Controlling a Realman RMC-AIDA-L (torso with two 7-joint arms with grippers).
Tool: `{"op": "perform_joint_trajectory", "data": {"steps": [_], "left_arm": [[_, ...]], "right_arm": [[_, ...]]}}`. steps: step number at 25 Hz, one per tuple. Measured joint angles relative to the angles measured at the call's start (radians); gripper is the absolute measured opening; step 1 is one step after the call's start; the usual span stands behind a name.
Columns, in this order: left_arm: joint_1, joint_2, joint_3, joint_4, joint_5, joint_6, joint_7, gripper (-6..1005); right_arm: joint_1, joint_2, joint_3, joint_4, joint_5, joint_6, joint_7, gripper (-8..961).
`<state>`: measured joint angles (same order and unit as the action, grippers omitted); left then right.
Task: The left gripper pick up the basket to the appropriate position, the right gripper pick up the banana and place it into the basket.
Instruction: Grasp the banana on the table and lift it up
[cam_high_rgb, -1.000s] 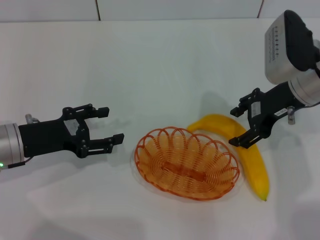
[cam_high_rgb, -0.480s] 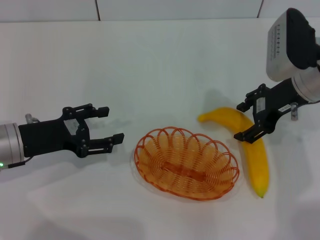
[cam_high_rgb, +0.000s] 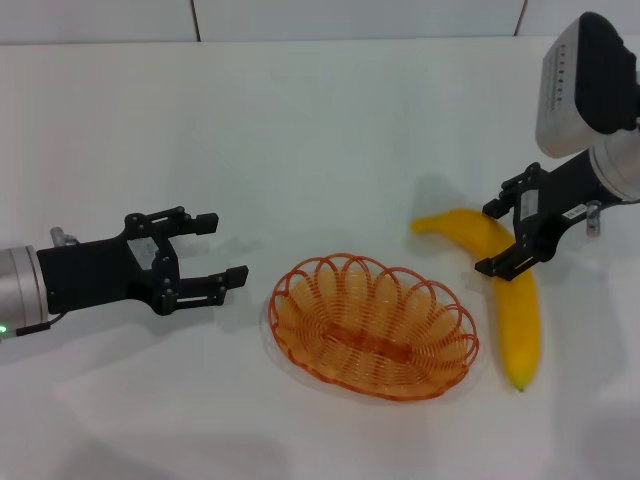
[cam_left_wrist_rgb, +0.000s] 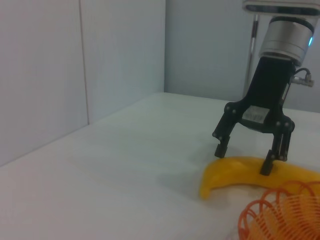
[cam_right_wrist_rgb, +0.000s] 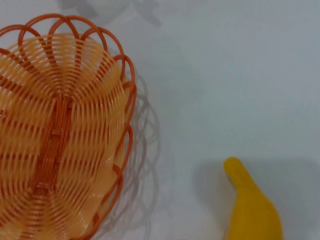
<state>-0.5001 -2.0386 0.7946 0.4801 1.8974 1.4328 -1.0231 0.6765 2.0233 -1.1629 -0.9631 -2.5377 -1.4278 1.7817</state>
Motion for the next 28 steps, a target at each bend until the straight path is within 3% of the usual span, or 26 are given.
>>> {"op": "perform_joint_trajectory", "data": {"steps": [24,28], "left_arm": [[0.003,0.001,0.0,0.0,0.0,0.0,0.0,816],[0.003,0.001,0.0,0.0,0.0,0.0,0.0,816]], "right_arm": [[0.025,0.002,0.013,0.032,-0.048,-0.007,0.03,831],[0.025,0.001,0.013,0.034,-0.051,-0.005,0.032,789]]}}
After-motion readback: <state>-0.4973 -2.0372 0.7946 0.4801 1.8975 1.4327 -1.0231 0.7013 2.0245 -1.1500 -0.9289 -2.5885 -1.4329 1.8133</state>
